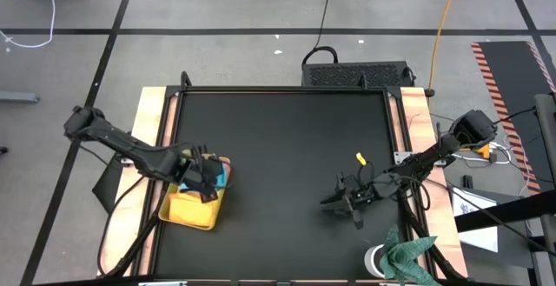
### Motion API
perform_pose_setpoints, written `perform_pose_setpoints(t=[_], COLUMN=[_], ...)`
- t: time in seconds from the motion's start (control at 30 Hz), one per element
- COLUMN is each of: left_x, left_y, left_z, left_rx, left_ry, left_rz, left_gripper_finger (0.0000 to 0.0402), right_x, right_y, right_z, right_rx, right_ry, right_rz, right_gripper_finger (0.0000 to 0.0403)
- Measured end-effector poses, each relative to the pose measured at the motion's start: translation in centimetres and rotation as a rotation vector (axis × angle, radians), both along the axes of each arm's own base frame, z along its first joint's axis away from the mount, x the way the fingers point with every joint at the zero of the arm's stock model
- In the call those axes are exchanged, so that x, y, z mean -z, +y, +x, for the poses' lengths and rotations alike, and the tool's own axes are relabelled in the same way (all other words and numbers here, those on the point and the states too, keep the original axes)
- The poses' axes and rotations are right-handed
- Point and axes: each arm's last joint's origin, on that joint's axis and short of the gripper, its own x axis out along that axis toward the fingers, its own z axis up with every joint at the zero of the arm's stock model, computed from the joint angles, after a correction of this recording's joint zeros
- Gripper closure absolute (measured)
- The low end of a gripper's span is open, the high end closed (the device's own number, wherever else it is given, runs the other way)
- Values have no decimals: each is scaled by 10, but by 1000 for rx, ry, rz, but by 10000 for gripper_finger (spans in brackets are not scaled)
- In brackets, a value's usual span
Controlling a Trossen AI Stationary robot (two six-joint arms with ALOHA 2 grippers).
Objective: Fold microfiber towels
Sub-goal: Put the blue microfiber towel into the yellow bin, then return to Home Position
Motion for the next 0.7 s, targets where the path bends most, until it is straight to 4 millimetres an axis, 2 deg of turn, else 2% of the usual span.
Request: perform_pose_setpoints(t=[0.07, 0.17, 0.33, 0.43, 0.53, 0.63, 0.7], left_x=[15, 33, 46, 42, 29, 12, 4], left_y=[1, 2, -3, -9, -14, -15, -12], left_z=[0, -4, -17, -18, -13, -12, -16], left_rx=[20, 42, 158, 280, 318, 272, 158], left_ry=[-19, 10, 129, 147, 108, 78, 71], left_rz=[-32, -86, -136, -121, -129, -155, -165], left_gripper_finger=[396, 386, 387, 398, 390, 372, 362], right_x=[0, 0, 0, 0, 1, 1, 0], right_y=[0, 0, 0, 0, 0, 0, 0], right_z=[0, 0, 0, 0, 0, 0, 0], right_rx=[0, -1, -2, -2, -2, -2, -2], right_ry=[3, 2, 0, 0, 1, 1, 0], right_rz=[-3, -11, -15, -15, -15, -15, -15], right_gripper_finger=[284, 284, 284, 284, 284, 284, 284])
